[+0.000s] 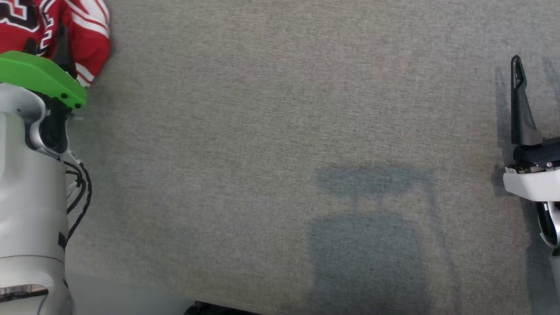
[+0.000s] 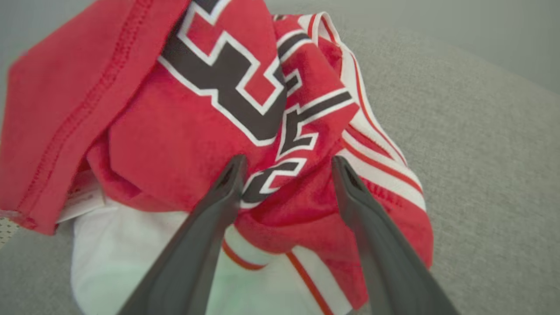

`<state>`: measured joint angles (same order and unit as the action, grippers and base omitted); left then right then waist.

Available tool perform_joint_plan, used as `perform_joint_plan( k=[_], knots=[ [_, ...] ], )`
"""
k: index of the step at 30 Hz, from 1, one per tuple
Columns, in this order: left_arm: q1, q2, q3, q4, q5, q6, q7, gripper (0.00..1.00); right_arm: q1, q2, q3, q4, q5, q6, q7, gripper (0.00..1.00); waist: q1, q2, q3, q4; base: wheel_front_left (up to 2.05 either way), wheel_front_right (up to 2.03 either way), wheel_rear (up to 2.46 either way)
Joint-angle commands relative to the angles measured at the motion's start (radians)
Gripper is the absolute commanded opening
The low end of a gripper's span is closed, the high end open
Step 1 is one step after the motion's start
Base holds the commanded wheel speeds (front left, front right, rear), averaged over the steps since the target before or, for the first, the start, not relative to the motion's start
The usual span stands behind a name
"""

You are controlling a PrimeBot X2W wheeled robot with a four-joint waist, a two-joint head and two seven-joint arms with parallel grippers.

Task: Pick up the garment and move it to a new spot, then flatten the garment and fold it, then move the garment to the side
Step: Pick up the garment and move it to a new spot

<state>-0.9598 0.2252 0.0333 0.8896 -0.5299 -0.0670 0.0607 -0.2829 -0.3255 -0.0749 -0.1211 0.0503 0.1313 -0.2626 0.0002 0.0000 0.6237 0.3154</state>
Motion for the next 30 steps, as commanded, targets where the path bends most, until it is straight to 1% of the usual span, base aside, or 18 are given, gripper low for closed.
perform_joint_plan(
  k=[1,3,5,6,7,8,10,14,17,20,24,28,30],
  knots=[
    [-0.031,0.027,0.008,0.027,-0.004,0.014,-0.006,1.00,-0.004,-0.005,0.003,-0.016,-0.003,-0.001,-0.003,1.00,-0.0002,0.0000,0.109,-0.127,0.00,0.00,0.00],
    [-0.050,0.036,0.022,0.081,-0.013,0.036,-0.007,1.00,0.005,-0.011,0.003,-0.034,-0.004,-0.001,-0.003,1.00,-0.0002,0.0000,0.110,-0.132,0.00,0.00,0.00],
    [-0.064,0.038,0.032,0.125,-0.022,0.043,-0.010,1.00,0.015,-0.014,-0.002,-0.047,-0.004,-0.001,-0.003,1.00,-0.0002,0.0000,0.106,-0.131,0.00,0.00,0.00],
    [-0.069,0.037,0.031,0.145,-0.022,0.041,-0.011,0.93,0.021,-0.016,-0.006,-0.051,-0.004,-0.001,-0.003,1.00,-0.0002,0.0000,0.102,-0.129,0.00,0.00,0.00],
    [-0.069,0.034,0.026,0.163,-0.019,0.037,-0.012,0.35,0.029,-0.016,-0.011,-0.054,-0.004,-0.001,-0.003,1.00,-0.0002,0.0000,0.095,-0.125,0.00,0.00,0.00],
    [-0.069,0.029,0.012,0.176,-0.009,0.023,-0.013,0.00,0.037,-0.014,-0.016,-0.052,-0.004,-0.001,-0.003,1.00,-0.0002,0.0000,0.084,-0.120,0.00,0.00,0.00],
    [-0.074,0.024,-0.005,0.189,0.001,0.004,-0.026,0.00,0.054,-0.006,-0.021,-0.041,-0.006,-0.001,-0.003,1.00,-0.0002,0.0000,0.056,-0.111,0.00,0.00,0.00],
    [-0.081,0.041,-0.047,0.160,0.022,-0.037,-0.072,0.00,0.073,0.028,-0.010,-0.018,0.007,-0.001,-0.003,1.00,-0.0002,0.0000,-0.030,-0.105,0.00,0.00,0.00],
    [-0.074,0.063,-0.084,0.106,0.042,-0.051,-0.092,0.00,0.088,0.062,0.000,0.002,0.014,-0.001,-0.003,1.00,-0.0002,0.0000,-0.107,-0.111,0.00,0.00,0.00],
    [-0.049,0.060,-0.126,0.026,0.047,-0.059,-0.088,0.00,0.106,0.102,0.016,0.023,0.019,-0.001,-0.003,1.00,-0.0002,0.0000,-0.185,-0.127,0.00,0.00,0.00],
    [0.015,0.030,-0.196,-0.176,-0.004,-0.065,-0.029,0.00,0.143,0.155,0.029,0.044,0.022,-0.001,-0.003,1.00,-0.0002,0.0000,-0.280,-0.166,0.00,0.00,0.00],
    [0.138,0.007,-0.248,-0.446,-0.081,-0.063,0.079,0.00,0.165,0.191,0.027,0.055,0.027,-0.001,-0.003,1.00,-0.0002,0.0000,-0.343,-0.215,0.00,0.00,0.00],
    [0.201,-0.023,-0.271,-0.591,-0.109,-0.052,0.135,0.00,0.178,0.206,0.020,0.056,0.029,-0.001,-0.003,1.00,-0.0002,0.0000,-0.358,-0.241,0.00,0.00,0.00]
  ],
)
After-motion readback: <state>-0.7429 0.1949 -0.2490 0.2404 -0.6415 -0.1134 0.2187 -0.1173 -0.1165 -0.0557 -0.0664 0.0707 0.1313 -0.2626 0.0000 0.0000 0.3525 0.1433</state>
